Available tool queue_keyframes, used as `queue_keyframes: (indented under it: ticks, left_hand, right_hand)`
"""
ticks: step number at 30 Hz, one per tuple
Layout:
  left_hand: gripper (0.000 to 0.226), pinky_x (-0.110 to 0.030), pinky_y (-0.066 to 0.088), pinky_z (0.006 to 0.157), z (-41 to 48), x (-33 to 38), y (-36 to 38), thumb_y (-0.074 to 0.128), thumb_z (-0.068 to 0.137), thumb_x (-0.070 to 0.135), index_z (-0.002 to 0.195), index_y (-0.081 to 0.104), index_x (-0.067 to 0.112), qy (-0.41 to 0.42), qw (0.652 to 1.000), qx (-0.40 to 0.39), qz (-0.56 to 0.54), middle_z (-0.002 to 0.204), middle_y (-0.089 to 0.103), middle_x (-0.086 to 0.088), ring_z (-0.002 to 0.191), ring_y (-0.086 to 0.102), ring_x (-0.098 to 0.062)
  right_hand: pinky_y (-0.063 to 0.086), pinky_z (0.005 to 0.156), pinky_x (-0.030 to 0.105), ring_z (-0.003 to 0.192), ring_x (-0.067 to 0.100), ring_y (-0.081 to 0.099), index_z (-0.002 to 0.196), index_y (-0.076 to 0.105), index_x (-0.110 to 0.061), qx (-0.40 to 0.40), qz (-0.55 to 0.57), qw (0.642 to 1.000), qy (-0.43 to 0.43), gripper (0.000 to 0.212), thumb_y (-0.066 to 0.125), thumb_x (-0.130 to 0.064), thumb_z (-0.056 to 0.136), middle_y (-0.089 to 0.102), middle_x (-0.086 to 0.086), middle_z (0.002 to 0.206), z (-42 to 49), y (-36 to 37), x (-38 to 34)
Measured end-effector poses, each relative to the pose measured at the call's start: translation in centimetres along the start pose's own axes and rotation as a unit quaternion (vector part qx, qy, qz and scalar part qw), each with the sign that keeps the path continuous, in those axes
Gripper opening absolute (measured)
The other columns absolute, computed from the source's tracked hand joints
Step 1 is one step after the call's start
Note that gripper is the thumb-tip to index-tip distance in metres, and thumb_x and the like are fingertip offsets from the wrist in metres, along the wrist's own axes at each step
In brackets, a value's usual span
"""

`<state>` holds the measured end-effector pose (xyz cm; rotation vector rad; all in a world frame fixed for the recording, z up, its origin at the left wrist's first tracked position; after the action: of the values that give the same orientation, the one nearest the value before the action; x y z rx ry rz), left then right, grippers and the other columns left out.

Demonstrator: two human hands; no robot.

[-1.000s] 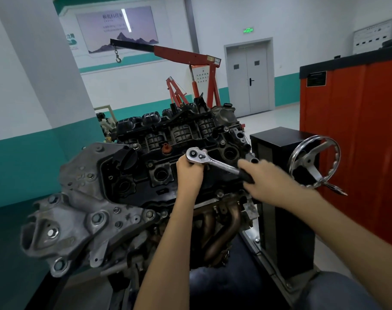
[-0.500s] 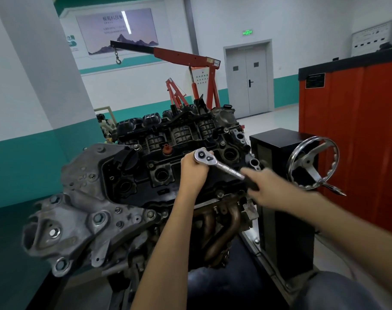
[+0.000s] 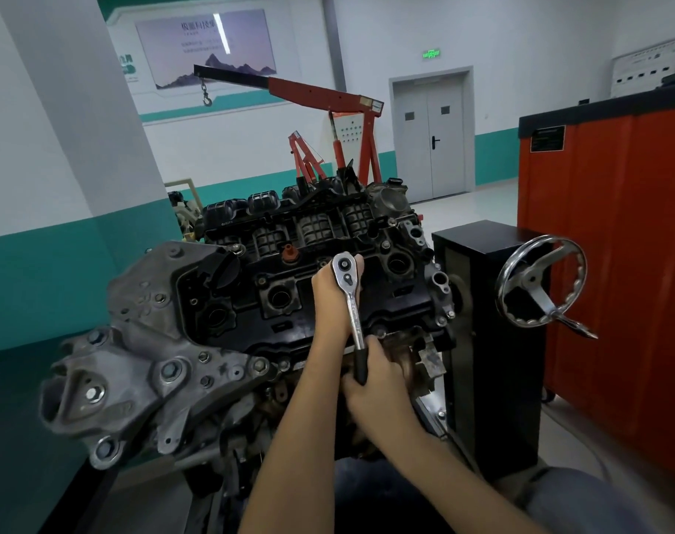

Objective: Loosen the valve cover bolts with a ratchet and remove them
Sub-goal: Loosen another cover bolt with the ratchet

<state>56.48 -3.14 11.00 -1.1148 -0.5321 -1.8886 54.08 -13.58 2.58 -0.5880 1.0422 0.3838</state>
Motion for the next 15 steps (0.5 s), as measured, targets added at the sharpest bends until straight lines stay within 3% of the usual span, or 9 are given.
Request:
queue_keyframes:
  ticks: [2, 5, 8, 10, 12, 15]
  left_hand:
    - [0.05, -0.026, 0.025, 0.057, 0.1, 0.0, -0.4, 0.062, 0.095, 0.011, 0.058, 0.03, 0.022, 0.016, 0.999, -0.029, 0.022, 0.051, 0.027, 0.011, 0.052, 0.024, -0.004]
    - [0.054, -0.026, 0.029, 0.057, 0.4, 0.5, -0.5, 0.06, 0.094, 0.007, 0.051, 0.036, 0.03, 0.047, 0.996, -0.055, 0.055, 0.046, 0.036, 0.013, 0.05, 0.031, -0.002]
    - [0.051, -0.026, 0.036, 0.061, 0.5, 0.7, -0.3, 0.053, 0.089, -0.002, 0.054, 0.058, 0.035, 0.052, 0.995, -0.057, 0.056, 0.052, 0.052, 0.015, 0.058, 0.044, -0.005]
    - [0.052, -0.03, 0.035, 0.064, 0.5, 0.4, -0.5, 0.052, 0.089, -0.003, 0.053, 0.061, 0.033, 0.039, 0.998, -0.043, 0.026, 0.052, 0.051, 0.014, 0.062, 0.043, -0.011]
    - [0.054, -0.03, 0.033, 0.064, 0.4, -0.1, -0.7, 0.055, 0.093, 0.0, 0.048, 0.052, 0.031, 0.03, 0.999, -0.036, -0.003, 0.05, 0.044, 0.014, 0.063, 0.039, -0.011]
    - [0.05, -0.021, 0.03, 0.056, -0.1, -0.1, -0.4, 0.059, 0.096, 0.012, 0.054, 0.035, 0.024, 0.038, 0.999, -0.03, -0.003, 0.05, 0.035, 0.013, 0.053, 0.031, -0.003]
  right_hand:
    - [0.039, 0.046, 0.014, 0.05, 0.006, 0.049, 0.098, 0.049, -0.019, -0.03, -0.066, 0.997, -0.01, 0.023, 0.057, -0.004, 0.083, 0.052, 0.005, 0.068, 0.5, -2.4, 0.3]
    - [0.048, 0.056, 0.031, 0.058, 0.021, 0.055, 0.096, 0.05, -0.024, -0.096, -0.21, 0.972, -0.055, 0.026, 0.058, -0.003, 0.083, 0.056, 0.008, 0.073, 3.0, -8.7, -0.2]
    - [0.044, 0.056, 0.028, 0.064, 0.022, 0.059, 0.101, 0.05, -0.022, -0.123, -0.395, 0.903, -0.114, 0.021, 0.06, -0.01, 0.088, 0.05, -0.004, 0.071, 7.1, -13.8, -2.4]
    - [0.038, 0.058, 0.028, 0.064, 0.021, 0.053, 0.1, 0.047, -0.021, -0.104, -0.468, 0.863, -0.16, 0.018, 0.059, -0.014, 0.088, 0.044, -0.007, 0.067, 8.3, -14.4, -3.7]
    - [0.039, 0.059, 0.029, 0.063, 0.022, 0.049, 0.099, 0.046, -0.022, -0.071, -0.447, 0.879, -0.151, 0.019, 0.06, -0.015, 0.087, 0.045, -0.004, 0.069, 7.4, -13.4, -3.0]
    - [0.046, 0.053, 0.033, 0.058, 0.025, 0.054, 0.086, 0.041, -0.024, -0.043, -0.252, 0.963, -0.08, 0.024, 0.061, -0.01, 0.084, 0.052, 0.004, 0.068, 3.0, -9.1, -0.7]
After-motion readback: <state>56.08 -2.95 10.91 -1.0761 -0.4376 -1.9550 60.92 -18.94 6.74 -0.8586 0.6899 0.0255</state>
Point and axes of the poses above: each hand's wrist, its own z-axis towards the middle knuckle, its own y-axis out of the palm, x = y × z, the point moved 3 cm from there along z, towards the middle knuckle
